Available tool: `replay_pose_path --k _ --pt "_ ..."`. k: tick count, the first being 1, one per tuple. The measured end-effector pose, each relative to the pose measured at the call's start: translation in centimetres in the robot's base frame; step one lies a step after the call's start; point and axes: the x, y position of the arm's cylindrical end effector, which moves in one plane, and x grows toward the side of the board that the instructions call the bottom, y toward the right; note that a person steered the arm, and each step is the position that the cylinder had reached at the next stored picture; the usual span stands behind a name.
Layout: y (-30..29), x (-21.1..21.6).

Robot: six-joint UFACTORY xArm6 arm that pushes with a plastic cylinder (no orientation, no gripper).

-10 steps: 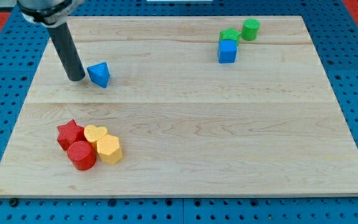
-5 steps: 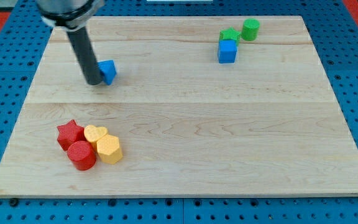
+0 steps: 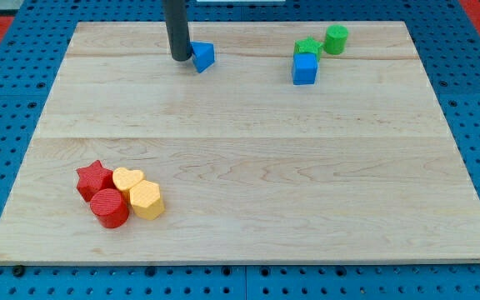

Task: Slide the blue triangle to the left side of green star

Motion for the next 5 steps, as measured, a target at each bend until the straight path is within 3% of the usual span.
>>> replay_pose_path --k 2,5 --pt "6.6 -0.1" --pt "6.7 3.3"
